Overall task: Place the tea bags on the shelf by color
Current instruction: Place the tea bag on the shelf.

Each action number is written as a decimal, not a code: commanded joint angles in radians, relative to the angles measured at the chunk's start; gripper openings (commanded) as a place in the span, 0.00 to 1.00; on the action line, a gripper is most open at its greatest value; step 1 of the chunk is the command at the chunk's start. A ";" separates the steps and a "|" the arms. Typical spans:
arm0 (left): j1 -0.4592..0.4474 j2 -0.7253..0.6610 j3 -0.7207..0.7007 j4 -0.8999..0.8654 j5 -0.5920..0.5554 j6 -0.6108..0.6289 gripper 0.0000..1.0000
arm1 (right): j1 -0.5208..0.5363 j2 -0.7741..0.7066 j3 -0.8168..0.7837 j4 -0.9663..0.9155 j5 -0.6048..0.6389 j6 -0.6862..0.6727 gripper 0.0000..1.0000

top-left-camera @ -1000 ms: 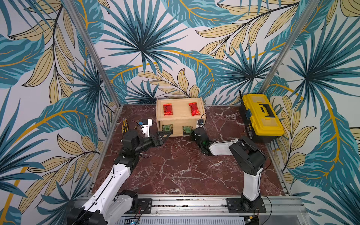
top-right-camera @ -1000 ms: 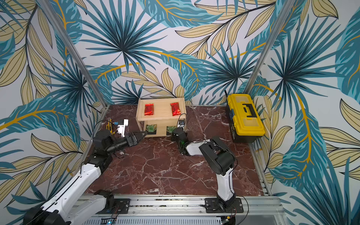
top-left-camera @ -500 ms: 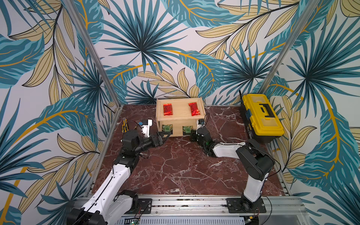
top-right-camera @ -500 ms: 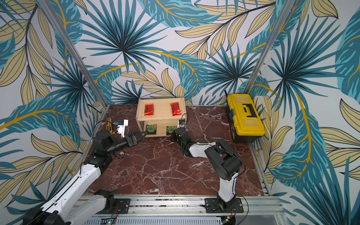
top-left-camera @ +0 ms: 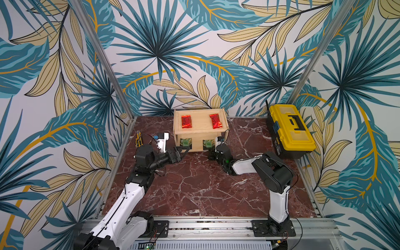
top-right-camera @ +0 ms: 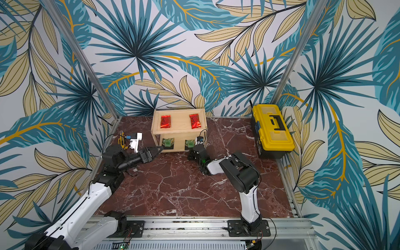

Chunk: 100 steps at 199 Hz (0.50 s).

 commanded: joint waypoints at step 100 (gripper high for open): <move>0.006 -0.039 -0.003 -0.012 -0.006 0.031 1.00 | -0.016 0.062 0.067 -0.006 -0.016 0.047 0.00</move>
